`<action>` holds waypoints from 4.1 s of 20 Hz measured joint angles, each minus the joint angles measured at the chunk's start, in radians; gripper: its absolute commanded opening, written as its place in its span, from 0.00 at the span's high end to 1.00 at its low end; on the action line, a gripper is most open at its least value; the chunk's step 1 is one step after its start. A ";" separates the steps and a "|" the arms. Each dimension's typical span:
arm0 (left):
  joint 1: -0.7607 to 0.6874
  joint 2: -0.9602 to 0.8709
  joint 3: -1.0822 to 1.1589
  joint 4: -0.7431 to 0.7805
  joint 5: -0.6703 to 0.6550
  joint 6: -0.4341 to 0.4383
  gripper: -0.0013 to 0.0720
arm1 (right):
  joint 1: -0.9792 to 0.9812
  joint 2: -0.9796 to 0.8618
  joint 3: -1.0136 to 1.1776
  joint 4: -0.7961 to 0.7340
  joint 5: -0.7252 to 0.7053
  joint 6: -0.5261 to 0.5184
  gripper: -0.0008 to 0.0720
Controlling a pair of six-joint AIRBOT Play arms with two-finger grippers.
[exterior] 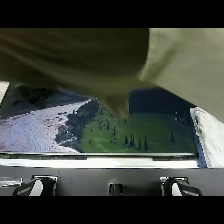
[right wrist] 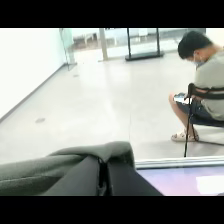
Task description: Fold the clothes and pants, and hang the long-sleeved shirts on hangers.
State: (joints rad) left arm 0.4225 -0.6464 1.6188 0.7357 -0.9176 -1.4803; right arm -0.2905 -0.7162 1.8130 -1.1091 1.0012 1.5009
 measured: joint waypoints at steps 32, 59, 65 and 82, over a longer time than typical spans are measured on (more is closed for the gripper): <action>-0.171 -0.906 -0.365 0.162 -0.254 0.022 0.19 | -0.095 -0.850 -0.382 0.096 0.350 0.029 0.12; -0.341 -0.935 -0.612 -0.036 -0.088 0.180 0.94 | -0.031 -0.621 -1.099 0.071 0.301 0.014 0.23; -0.340 -0.853 -0.604 -0.035 -0.124 0.201 0.95 | 0.148 -0.596 -1.075 0.145 0.091 0.037 0.95; -0.178 -0.077 0.192 -0.029 -0.027 0.134 0.95 | 0.179 0.019 -0.023 -0.257 -0.161 0.028 0.94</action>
State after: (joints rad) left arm 0.2447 -0.7238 1.8103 0.7071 -0.9443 -1.3468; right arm -0.1116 -0.6968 1.7901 -1.3663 0.8406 1.5288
